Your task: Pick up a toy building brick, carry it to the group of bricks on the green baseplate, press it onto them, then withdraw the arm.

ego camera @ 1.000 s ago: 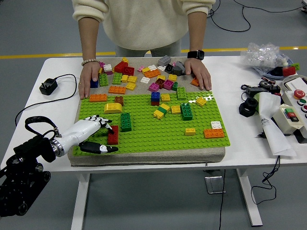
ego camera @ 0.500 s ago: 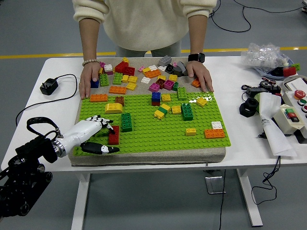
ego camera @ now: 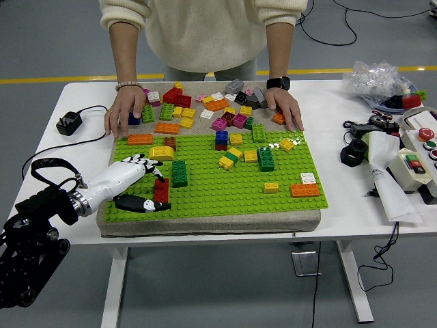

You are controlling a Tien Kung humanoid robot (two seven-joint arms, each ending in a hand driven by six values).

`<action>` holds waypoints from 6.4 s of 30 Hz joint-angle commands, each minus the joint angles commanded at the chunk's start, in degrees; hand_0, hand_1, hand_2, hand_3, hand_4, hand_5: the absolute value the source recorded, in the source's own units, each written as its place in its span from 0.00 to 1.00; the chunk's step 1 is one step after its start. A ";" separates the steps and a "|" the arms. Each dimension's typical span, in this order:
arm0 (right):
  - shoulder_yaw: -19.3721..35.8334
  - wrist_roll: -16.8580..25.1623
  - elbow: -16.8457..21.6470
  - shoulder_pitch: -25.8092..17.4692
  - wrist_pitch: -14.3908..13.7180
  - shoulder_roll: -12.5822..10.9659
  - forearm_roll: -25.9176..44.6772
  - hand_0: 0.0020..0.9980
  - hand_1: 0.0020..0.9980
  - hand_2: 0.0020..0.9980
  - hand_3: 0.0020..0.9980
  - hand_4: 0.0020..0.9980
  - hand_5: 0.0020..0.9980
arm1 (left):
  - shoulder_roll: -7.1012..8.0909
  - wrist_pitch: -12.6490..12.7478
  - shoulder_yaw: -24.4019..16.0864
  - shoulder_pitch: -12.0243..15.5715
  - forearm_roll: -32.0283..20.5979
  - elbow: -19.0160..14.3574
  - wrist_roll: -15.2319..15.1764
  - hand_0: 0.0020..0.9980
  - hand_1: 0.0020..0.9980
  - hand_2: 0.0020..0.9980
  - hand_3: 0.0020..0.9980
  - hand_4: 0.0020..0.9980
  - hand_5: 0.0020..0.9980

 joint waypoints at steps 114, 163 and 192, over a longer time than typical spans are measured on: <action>-1.11 -0.18 0.00 1.09 0.00 0.18 0.22 0.79 0.71 0.75 0.71 0.91 0.55 | -7.98 -5.89 -9.56 -20.40 0.00 37.59 -4.29 1.00 0.90 0.84 0.91 0.97 0.07; -1.63 -0.22 0.00 1.13 -0.26 0.26 0.28 0.79 0.71 0.75 0.71 0.91 0.55 | -9.67 -3.55 -10.38 -22.39 0.00 43.94 -3.62 1.00 0.85 0.66 0.82 0.91 0.07; -1.29 0.15 0.00 1.23 -0.57 0.43 0.14 0.79 0.71 0.75 0.71 0.91 0.55 | -8.59 -4.82 -9.13 -23.20 -3.58 43.08 -3.46 1.00 0.82 0.58 0.71 0.85 0.06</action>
